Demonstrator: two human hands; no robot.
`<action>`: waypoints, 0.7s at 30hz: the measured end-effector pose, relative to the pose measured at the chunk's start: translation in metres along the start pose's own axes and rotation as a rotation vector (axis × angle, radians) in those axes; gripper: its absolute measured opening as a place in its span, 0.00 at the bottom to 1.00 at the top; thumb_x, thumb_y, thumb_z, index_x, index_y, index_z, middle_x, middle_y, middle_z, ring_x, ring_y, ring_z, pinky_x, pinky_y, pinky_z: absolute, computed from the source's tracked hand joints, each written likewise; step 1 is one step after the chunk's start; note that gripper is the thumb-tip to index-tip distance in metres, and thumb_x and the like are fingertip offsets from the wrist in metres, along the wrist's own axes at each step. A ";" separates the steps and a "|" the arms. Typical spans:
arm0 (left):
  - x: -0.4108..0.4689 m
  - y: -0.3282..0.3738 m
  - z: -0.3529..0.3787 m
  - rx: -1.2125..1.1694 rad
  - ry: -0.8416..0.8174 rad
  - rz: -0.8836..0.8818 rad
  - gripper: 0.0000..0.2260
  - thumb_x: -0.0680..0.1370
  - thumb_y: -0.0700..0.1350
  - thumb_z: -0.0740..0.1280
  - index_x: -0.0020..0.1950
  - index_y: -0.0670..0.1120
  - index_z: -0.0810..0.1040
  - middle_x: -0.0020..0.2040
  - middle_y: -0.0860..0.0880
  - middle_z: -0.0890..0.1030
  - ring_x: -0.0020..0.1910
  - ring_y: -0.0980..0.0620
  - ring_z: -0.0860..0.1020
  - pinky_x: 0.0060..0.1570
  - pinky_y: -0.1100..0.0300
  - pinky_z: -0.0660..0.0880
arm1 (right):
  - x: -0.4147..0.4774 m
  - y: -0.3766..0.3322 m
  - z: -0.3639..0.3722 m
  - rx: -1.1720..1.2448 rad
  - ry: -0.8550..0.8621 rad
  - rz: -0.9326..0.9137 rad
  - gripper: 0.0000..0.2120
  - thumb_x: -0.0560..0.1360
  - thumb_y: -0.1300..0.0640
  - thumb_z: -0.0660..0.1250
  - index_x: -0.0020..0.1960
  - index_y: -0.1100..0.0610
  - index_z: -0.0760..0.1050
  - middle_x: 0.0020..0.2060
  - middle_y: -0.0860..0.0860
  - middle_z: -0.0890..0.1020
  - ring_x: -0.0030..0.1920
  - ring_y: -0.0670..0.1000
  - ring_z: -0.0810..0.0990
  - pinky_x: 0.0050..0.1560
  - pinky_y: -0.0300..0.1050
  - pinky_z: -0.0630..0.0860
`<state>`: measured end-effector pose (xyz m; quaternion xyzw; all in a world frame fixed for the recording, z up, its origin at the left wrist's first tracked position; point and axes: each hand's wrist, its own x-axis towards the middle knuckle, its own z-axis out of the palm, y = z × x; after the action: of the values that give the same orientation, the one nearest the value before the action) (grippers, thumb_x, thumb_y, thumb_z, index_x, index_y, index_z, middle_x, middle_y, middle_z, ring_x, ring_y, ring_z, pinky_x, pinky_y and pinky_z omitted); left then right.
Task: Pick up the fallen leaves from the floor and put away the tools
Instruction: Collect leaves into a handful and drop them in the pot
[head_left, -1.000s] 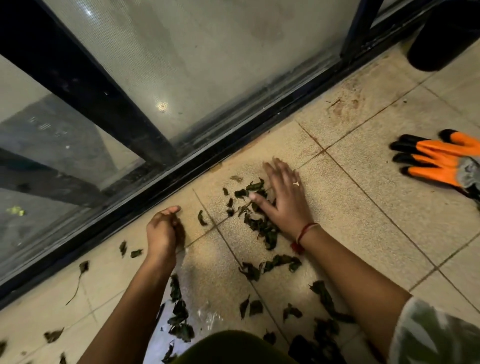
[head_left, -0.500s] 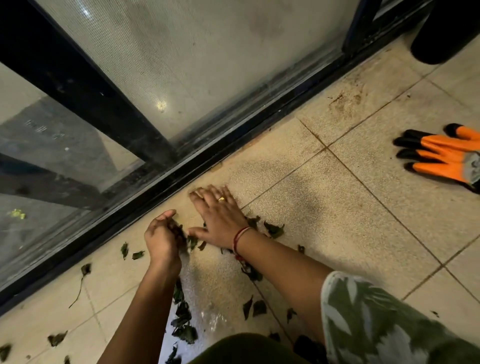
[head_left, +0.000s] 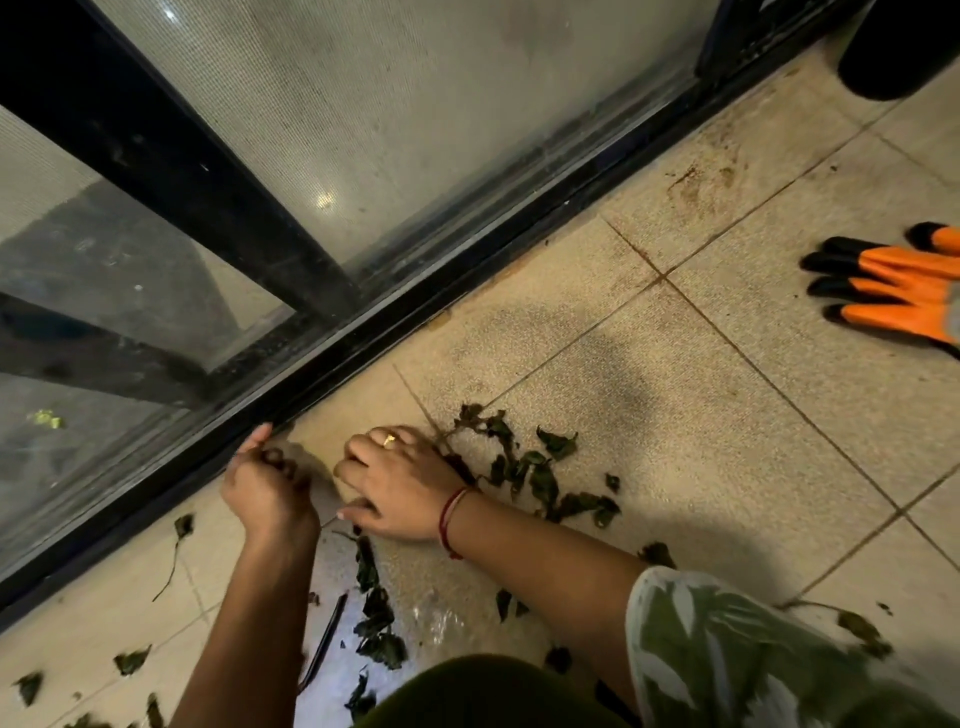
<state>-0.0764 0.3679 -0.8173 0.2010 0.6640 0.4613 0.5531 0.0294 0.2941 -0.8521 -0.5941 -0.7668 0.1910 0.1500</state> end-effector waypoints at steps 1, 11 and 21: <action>0.001 0.003 0.000 -0.019 -0.003 -0.015 0.12 0.81 0.38 0.51 0.50 0.45 0.74 0.24 0.55 0.65 0.21 0.60 0.62 0.21 0.69 0.58 | 0.002 -0.006 0.004 -0.053 -0.017 0.003 0.19 0.75 0.43 0.63 0.59 0.54 0.73 0.57 0.53 0.72 0.58 0.54 0.70 0.63 0.52 0.63; -0.036 -0.028 0.055 0.015 -0.336 -0.249 0.09 0.81 0.40 0.54 0.47 0.46 0.73 0.29 0.53 0.63 0.24 0.58 0.61 0.23 0.66 0.58 | -0.108 0.064 -0.024 -0.186 0.183 0.125 0.10 0.71 0.55 0.67 0.51 0.56 0.75 0.48 0.54 0.78 0.49 0.55 0.78 0.65 0.57 0.68; -0.055 -0.053 0.078 0.080 -0.468 -0.345 0.10 0.81 0.39 0.54 0.50 0.44 0.75 0.31 0.51 0.67 0.27 0.58 0.65 0.22 0.68 0.62 | -0.149 0.116 -0.050 -0.024 -0.027 0.362 0.38 0.73 0.29 0.45 0.78 0.47 0.46 0.77 0.51 0.47 0.77 0.52 0.43 0.73 0.53 0.33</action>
<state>0.0250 0.3293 -0.8289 0.2077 0.5606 0.2748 0.7530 0.1890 0.1809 -0.8630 -0.7216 -0.6515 0.2138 0.0956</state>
